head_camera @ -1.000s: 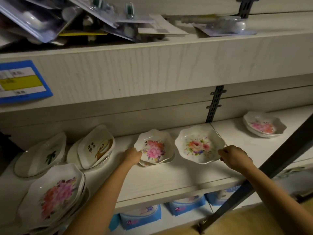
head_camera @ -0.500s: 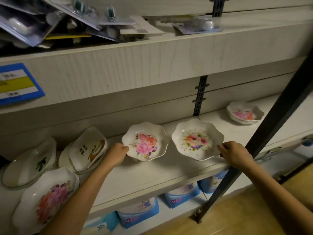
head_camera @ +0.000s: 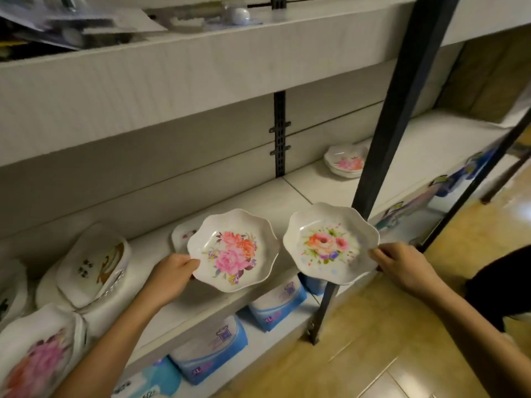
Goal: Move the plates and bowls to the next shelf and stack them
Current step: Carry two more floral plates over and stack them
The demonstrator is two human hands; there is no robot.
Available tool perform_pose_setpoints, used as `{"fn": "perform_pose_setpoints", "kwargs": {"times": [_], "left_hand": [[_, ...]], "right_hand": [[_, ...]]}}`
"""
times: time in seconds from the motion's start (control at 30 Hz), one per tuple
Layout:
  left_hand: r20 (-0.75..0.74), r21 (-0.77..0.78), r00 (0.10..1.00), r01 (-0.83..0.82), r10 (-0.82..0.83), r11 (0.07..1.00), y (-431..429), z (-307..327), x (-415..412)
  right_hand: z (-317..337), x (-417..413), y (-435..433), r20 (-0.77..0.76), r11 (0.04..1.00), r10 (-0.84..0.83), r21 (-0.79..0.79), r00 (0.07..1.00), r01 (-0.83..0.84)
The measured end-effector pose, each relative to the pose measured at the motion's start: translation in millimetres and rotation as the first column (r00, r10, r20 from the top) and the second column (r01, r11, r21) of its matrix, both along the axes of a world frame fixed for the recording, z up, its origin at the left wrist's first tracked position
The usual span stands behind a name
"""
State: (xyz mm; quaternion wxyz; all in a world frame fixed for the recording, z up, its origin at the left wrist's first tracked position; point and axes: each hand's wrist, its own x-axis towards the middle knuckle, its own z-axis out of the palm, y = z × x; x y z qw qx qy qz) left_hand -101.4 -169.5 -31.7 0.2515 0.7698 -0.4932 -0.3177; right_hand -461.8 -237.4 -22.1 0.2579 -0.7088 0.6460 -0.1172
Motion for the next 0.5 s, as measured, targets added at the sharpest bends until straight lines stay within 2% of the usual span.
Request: {"fn": "perform_pose_setpoints", "kwargs": {"times": [0.13, 0.5], "left_hand": [[0.03, 0.017, 0.999, 0.033, -0.033, 0.999, -2.8, 2.4, -26.0], [-0.044, 0.029, 0.996, 0.079, -0.077, 0.996, -2.1, 8.6, -159.8]], "right_hand": [[2.4, -39.5, 5.7, 0.011, 1.0, -0.024, 0.003, 1.0, 0.024], [6.5, -174.8, -4.0, 0.016, 0.995, -0.098, 0.002, 0.995, 0.098]]}}
